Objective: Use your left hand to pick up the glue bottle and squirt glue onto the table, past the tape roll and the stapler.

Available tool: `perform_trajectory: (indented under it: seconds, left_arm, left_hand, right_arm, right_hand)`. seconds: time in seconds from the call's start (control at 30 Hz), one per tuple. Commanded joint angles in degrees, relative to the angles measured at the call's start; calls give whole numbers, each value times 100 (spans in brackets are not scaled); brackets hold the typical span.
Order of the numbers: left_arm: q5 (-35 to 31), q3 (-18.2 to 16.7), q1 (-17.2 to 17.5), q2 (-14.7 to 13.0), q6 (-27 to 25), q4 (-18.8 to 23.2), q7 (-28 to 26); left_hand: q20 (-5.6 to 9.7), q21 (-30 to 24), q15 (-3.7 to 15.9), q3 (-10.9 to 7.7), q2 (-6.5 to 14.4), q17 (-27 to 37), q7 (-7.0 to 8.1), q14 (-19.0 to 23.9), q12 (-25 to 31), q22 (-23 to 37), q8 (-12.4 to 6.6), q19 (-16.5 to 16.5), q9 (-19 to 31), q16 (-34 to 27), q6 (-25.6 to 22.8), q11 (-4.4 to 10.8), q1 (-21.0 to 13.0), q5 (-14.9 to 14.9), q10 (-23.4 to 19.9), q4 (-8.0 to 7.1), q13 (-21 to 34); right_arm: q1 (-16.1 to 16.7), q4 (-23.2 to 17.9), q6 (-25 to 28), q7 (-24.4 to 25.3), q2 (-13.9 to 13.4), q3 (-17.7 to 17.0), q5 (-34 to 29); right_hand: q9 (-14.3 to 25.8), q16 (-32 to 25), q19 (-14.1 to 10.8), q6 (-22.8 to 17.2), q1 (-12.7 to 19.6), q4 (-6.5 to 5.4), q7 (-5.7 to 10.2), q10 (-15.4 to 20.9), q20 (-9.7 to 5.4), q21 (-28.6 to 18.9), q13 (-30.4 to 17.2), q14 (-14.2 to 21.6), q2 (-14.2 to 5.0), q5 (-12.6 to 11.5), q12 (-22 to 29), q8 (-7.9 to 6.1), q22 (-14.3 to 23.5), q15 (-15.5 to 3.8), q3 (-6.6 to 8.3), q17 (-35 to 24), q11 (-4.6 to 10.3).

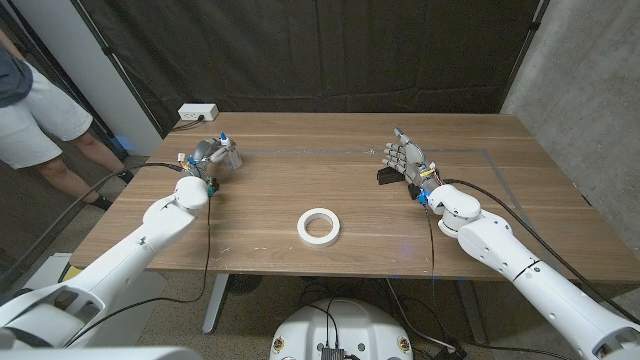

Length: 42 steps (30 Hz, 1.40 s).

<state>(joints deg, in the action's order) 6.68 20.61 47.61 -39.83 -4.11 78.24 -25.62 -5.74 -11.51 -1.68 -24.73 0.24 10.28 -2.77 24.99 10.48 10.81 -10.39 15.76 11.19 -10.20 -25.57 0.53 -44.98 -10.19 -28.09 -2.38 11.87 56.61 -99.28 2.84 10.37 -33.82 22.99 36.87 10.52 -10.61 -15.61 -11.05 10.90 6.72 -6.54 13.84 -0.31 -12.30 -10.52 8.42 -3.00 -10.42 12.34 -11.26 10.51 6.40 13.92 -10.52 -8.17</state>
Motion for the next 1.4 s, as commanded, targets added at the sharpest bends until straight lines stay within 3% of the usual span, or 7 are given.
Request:
perform_trajectory:
  seconds: [0.03, 0.33, 0.6, 0.73, 0.93, 1.13, 1.4]
  left_arm:
    - [32, -526, 518, -212, -8, 810, -388]
    - [-52, -717, 674, -241, -49, 1314, -433]
    - [-101, -986, 954, -457, 95, 2193, -213]
    - [-91, -1168, 1144, -568, 114, 2667, -53]
    - [-42, -1428, 1377, -595, -91, 3275, 113]
    - [539, -1473, 1370, -484, 118, 3348, 813]
    - [1011, -1102, 1137, -161, 101, 3184, 1255]
  left_hand:
    - [18, -56, 2, 19, 6, 32, -16, 48, 42, 11, -47, 51, 15, -52, 8, 1, -16, -37, 11, 4, 8]
    - [44, -56, 9, 36, -4, 33, -11, 44, 54, 13, -68, 36, 14, -55, -19, 13, 8, -38, 11, -5, 8]
    - [58, -49, 5, 72, -21, 38, -23, 13, 49, 15, -56, -11, 13, -54, 45, -51, 63, -35, 70, -29, 8]
    - [260, -77, 49, 157, -42, 47, -70, -40, 63, 14, -46, 33, 12, -53, 126, -115, 217, -28, 88, -113, 6]
    - [349, -97, 42, 237, -39, 53, -128, -78, 72, 11, -53, 74, 13, -55, 159, -182, 386, -21, 104, -213, 2]
    - [286, -84, -19, 332, -28, 61, -177, -171, 61, 11, -47, 26, 16, -41, 233, -242, 601, -12, 176, -342, -2]
    - [262, -54, -95, 508, -35, 67, -200, -362, 31, 11, -8, -88, 11, -22, 487, -372, 972, -11, 367, -535, -9]
  right_arm:
    - [30, 189, -228, -75, 77, -28, -7]
    - [139, 302, -463, -143, 101, -127, 62]
    - [261, 380, -767, -190, 102, -269, 103]
    - [258, 460, -1025, -289, 93, -327, 50]
    - [205, 691, -1198, -508, 126, -433, 217]
    - [193, 832, -1451, -805, 75, -567, 340]
    - [183, 1017, -1789, -1329, -68, -800, 569]
  right_hand:
    - [31, 10, -8, -11, 22, 8, 26, 34, 13, 4, -23, 21, -16, 13, 8, 3, 21, 32, 7, -14, -8]
    - [31, 11, -7, -6, 23, 9, 31, 32, 13, 4, -23, 19, -14, 13, 6, 5, 21, 36, 5, -14, -1]
    - [31, 10, -5, -10, 23, 10, 31, 37, 19, 5, -23, 20, -10, 14, 7, 4, 21, 32, 3, -13, -14]
    - [31, 10, -3, -12, 23, 11, 31, 36, 20, 5, -23, 20, -9, 14, 6, 4, 21, 33, 1, -13, -15]
    - [31, 11, -1, -24, 23, 12, 22, 36, 19, 7, -23, 17, -6, 15, 6, 0, 21, 34, -1, -13, -5]
    - [31, 12, -1, -34, 24, 13, 23, 42, 20, 6, -23, 14, -3, 15, 7, -4, 21, 34, -3, -12, -2]
    - [30, 25, 59, -48, 20, 13, 34, 28, 11, 29, -23, -21, 5, 16, 0, -7, 21, 23, -9, -12, -4]
